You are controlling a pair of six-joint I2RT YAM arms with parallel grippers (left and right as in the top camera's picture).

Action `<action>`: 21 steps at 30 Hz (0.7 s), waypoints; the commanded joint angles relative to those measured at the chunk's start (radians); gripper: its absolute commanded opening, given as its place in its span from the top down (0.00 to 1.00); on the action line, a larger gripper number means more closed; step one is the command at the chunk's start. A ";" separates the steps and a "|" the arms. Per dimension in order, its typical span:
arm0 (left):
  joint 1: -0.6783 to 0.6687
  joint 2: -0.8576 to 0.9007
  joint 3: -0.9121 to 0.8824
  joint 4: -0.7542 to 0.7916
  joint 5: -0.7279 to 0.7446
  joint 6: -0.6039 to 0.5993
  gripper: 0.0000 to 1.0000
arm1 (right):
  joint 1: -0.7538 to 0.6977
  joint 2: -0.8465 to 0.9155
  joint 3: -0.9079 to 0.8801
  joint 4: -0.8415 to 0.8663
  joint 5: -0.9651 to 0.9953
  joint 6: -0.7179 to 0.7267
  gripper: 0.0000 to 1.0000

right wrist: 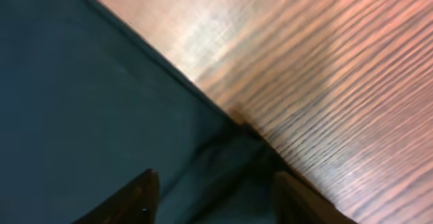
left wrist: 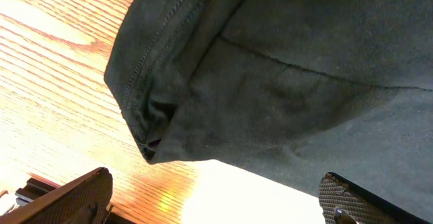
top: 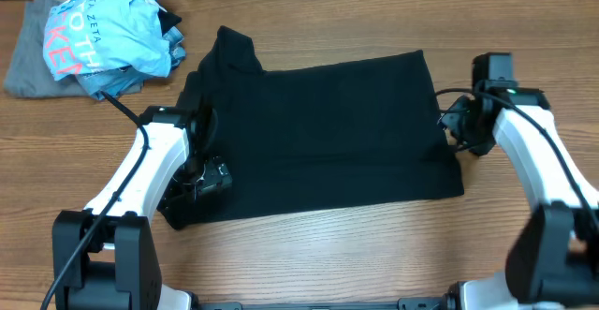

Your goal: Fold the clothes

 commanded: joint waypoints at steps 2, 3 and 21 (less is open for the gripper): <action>0.010 0.001 -0.002 0.003 -0.019 0.014 0.00 | -0.003 0.108 0.000 0.010 0.011 -0.012 0.43; 0.010 0.001 -0.001 0.003 -0.019 0.013 0.00 | -0.003 0.121 0.000 0.012 0.012 -0.012 0.44; 0.010 0.001 -0.002 0.000 -0.019 0.014 0.00 | -0.003 0.158 -0.002 0.059 0.012 -0.038 0.47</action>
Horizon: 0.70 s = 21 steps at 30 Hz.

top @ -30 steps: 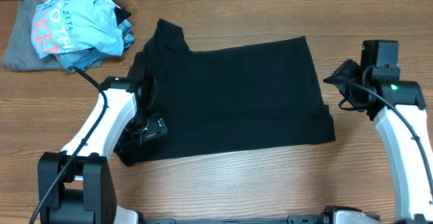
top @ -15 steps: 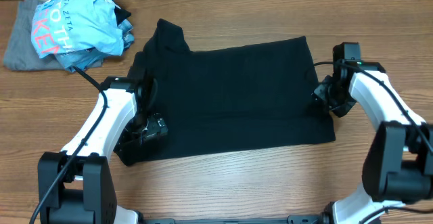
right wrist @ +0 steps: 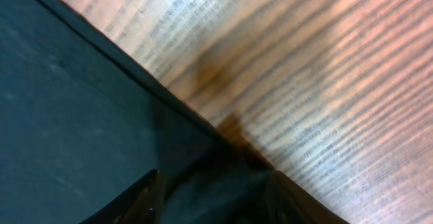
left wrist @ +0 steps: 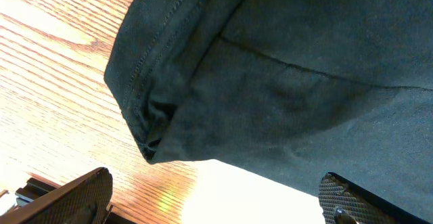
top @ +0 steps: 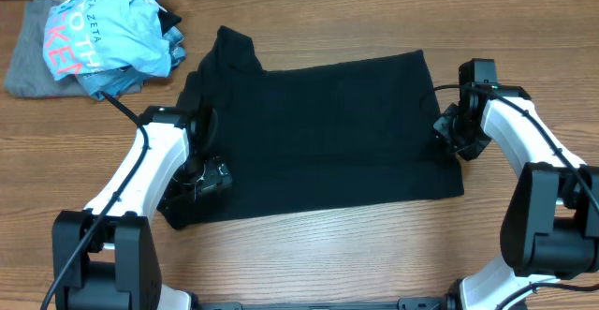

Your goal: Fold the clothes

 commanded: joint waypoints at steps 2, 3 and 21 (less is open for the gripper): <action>0.010 0.001 -0.002 0.000 -0.019 0.014 0.00 | -0.003 0.023 0.000 0.011 0.011 -0.023 0.48; 0.010 0.001 -0.002 0.000 -0.019 0.013 0.00 | -0.003 0.026 0.000 0.011 0.011 -0.023 0.48; 0.010 0.001 -0.002 0.001 -0.019 0.014 0.00 | -0.003 0.034 -0.007 0.016 0.010 -0.064 0.51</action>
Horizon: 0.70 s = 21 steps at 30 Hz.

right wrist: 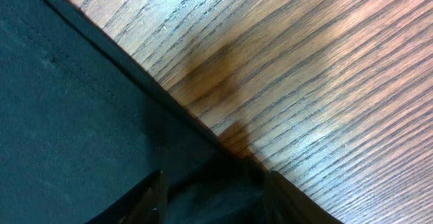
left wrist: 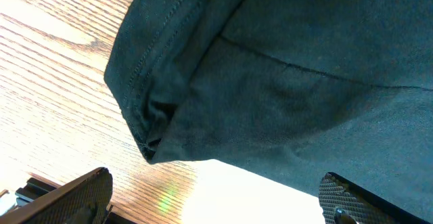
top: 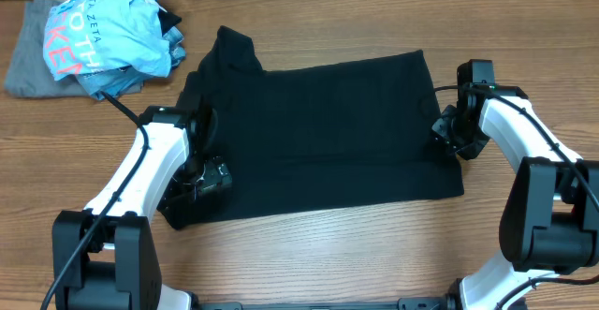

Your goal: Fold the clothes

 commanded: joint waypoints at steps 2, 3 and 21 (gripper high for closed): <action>0.010 0.001 -0.002 0.001 -0.019 0.014 0.00 | -0.003 0.008 -0.007 0.005 0.010 -0.013 0.51; 0.010 0.001 -0.002 0.001 -0.019 0.014 0.00 | -0.003 0.008 -0.010 0.006 0.011 -0.013 0.51; 0.010 0.001 -0.002 0.000 -0.019 0.017 0.00 | -0.003 0.008 -0.047 0.050 0.019 -0.019 0.82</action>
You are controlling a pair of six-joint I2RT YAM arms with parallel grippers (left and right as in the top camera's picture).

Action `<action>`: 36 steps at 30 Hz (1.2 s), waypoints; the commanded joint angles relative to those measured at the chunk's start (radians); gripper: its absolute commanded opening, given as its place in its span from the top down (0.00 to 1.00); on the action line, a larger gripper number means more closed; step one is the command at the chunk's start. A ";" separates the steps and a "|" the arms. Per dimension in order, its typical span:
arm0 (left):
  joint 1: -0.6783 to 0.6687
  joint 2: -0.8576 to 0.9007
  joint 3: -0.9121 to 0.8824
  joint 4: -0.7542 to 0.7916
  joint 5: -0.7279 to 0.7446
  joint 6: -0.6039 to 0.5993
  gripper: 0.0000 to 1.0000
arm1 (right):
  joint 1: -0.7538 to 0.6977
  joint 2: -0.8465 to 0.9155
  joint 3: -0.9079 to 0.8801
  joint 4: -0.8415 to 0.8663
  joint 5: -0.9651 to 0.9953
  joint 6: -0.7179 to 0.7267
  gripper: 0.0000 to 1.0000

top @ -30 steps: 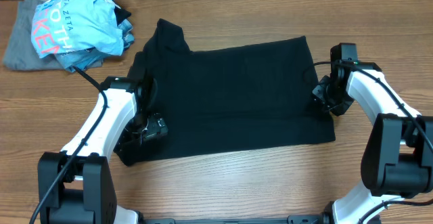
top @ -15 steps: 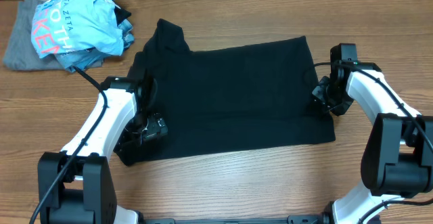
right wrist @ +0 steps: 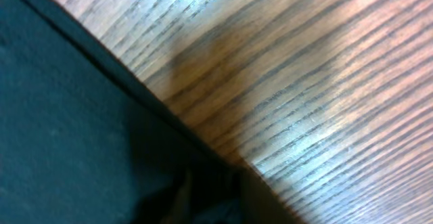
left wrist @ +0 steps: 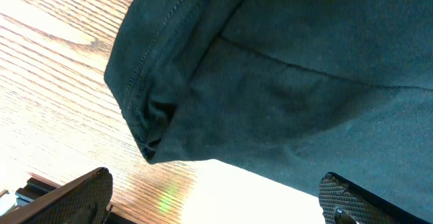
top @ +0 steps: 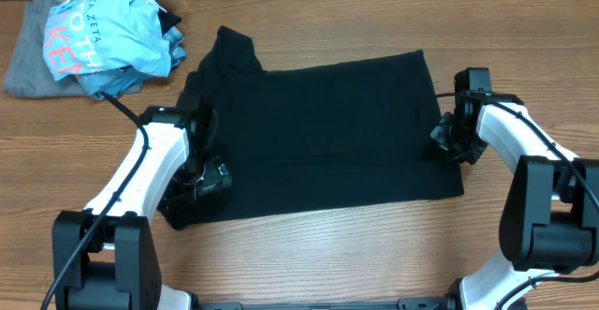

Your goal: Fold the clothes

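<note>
A black shirt lies spread flat on the wooden table. My left gripper sits at the shirt's near left corner. In the left wrist view it is open wide, and the bunched hem corner lies just beyond the fingertips with bare wood between them. My right gripper is at the shirt's right edge. In the blurred right wrist view its dark fingers stand close together over the cloth edge.
A crumpled light blue shirt lies on a grey garment at the back left corner. A black cable runs from that pile to the left arm. Bare wood shows right of the shirt.
The right gripper's fingers, wide apart over the shirt's right edge before, now stand close together on it. The arm shifted slightly toward the near side. The left gripper has not moved.
The left gripper stayed open at the shirt's near left corner throughout. The right gripper was open over the shirt's right edge, sat a little further along that edge at each moment, and now has shut on it. The shirt lies as it did.
</note>
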 commanded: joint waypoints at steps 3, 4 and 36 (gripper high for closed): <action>0.010 0.001 -0.002 0.000 -0.019 0.017 0.00 | -0.003 0.005 0.035 -0.013 0.009 -0.003 0.88; 0.010 0.001 -0.002 0.000 -0.019 0.017 0.00 | -0.003 0.005 0.043 -0.018 0.009 -0.003 0.88; 0.008 -0.123 0.206 0.027 0.024 0.077 0.01 | -0.002 0.001 0.401 -0.420 -0.102 -0.042 0.16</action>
